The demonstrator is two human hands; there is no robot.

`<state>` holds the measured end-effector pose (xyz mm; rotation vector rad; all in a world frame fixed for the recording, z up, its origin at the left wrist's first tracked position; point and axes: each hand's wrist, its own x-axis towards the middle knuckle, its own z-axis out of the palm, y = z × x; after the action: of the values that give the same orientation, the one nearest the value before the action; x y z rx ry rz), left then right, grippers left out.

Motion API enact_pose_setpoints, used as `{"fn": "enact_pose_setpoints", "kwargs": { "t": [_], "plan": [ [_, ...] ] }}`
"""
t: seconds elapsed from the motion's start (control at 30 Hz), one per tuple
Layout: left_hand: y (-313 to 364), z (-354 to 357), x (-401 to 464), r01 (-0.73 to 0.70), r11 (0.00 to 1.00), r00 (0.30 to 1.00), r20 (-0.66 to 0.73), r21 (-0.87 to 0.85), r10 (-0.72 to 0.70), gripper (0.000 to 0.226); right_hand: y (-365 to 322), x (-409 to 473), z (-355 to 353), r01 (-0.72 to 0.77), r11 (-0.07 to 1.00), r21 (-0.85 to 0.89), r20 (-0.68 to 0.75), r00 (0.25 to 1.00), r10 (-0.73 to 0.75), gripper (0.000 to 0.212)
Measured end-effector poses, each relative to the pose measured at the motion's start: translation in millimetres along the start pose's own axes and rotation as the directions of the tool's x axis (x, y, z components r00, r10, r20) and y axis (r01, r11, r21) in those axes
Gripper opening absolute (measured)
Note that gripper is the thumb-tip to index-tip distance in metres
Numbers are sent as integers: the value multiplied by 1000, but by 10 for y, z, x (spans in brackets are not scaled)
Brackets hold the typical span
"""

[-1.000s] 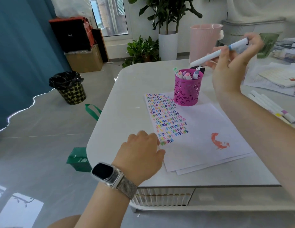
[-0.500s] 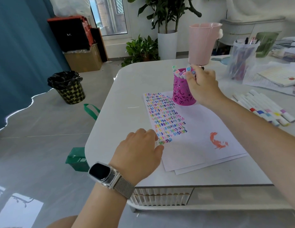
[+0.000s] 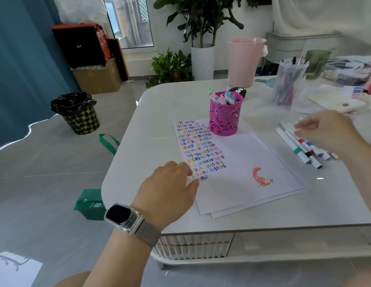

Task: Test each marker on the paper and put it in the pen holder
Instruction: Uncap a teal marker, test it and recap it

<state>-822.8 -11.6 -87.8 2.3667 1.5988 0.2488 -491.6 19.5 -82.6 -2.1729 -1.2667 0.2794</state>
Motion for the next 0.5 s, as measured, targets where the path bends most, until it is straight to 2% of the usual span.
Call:
{"fn": "enact_pose_setpoints", "kwargs": {
  "t": [0.1,0.23,0.37,0.5],
  "plan": [
    [16,6,-1,-6,1000,1000,-5,-5,6,36,117,-86,79,-47,994,-103,80,995,55,17],
    [19,32,6,-3,1000,1000,5,3,3,35,79,-70,134,-89,986,-143,49,994,97,21],
    [7,46,20,5,1000,1000,7,8,-5,35,-52,-102,228,-38,943,-331,37,998,53,24],
    [5,36,39,1,1000,1000,-9,3,-1,35,-119,-136,276,4,930,-367,43,999,13,16]
  ]
}}
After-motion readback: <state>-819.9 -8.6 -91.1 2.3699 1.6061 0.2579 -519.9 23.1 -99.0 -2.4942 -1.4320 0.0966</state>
